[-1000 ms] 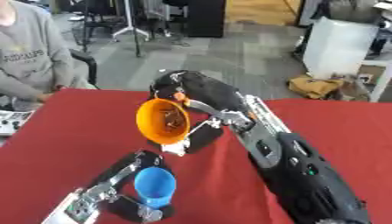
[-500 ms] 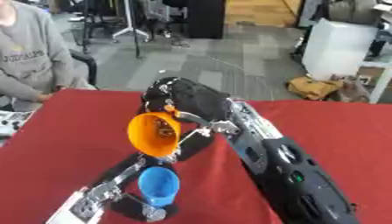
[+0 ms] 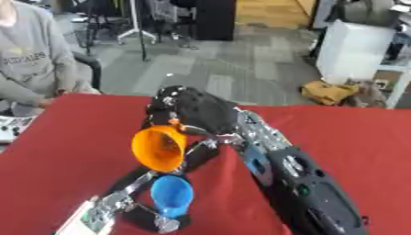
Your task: Pour the contents of one cup into another cup.
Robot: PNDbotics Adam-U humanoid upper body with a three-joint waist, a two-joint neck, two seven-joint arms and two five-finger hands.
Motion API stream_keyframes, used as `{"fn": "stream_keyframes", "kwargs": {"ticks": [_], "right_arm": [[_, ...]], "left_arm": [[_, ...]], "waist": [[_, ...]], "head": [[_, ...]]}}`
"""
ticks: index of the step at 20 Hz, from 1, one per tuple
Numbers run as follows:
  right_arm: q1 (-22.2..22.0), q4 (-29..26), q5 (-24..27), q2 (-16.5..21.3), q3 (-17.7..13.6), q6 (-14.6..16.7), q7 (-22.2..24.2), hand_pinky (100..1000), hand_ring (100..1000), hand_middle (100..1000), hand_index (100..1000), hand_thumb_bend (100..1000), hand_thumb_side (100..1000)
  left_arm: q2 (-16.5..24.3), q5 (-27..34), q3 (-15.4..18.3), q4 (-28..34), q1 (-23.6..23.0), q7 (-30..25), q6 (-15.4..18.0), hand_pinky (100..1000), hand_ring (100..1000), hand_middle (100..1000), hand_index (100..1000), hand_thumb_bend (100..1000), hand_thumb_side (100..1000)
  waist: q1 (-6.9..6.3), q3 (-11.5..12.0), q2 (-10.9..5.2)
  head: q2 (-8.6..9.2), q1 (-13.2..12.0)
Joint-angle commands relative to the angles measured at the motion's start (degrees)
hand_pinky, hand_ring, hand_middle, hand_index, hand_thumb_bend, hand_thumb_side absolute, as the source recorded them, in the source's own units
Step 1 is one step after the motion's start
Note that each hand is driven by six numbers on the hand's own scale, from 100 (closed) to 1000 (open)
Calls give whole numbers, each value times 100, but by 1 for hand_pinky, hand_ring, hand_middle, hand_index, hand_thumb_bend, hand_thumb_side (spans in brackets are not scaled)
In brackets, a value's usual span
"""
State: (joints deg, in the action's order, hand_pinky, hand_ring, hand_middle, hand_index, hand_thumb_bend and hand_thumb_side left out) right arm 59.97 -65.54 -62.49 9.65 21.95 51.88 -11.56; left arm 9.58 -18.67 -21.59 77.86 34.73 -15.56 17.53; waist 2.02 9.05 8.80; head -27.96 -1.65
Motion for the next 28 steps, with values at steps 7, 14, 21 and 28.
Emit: {"fn": "stream_keyframes", "kwargs": {"ticks": [7, 14, 21, 28], "right_arm": [[110, 158, -773, 105, -80, 8, -685, 619, 543, 214, 379, 100, 528], [78, 214, -1193, 237, -96, 8, -1182, 619, 541, 217, 382, 100, 532], [89, 204, -1558, 262, -107, 8, -1549, 621, 499, 228, 393, 100, 540], [89, 179, -1942, 277, -112, -16, -1916, 623, 415, 236, 402, 100, 548]], "left_arm": [[105, 129, 47, 188, 29, -90, -3, 263, 337, 323, 592, 480, 100], [182, 286, 60, 288, -51, -78, 10, 262, 334, 319, 585, 495, 100], [222, 421, 91, 341, -103, -85, -24, 261, 334, 318, 582, 501, 100], [248, 453, 120, 368, -131, -81, -48, 262, 334, 317, 580, 501, 100]], "waist": [[-28, 4, -113], [-34, 0, -112], [-55, 18, -120], [-61, 30, -122]], "head": [[93, -26], [102, -44], [99, -48], [100, -51]]}}
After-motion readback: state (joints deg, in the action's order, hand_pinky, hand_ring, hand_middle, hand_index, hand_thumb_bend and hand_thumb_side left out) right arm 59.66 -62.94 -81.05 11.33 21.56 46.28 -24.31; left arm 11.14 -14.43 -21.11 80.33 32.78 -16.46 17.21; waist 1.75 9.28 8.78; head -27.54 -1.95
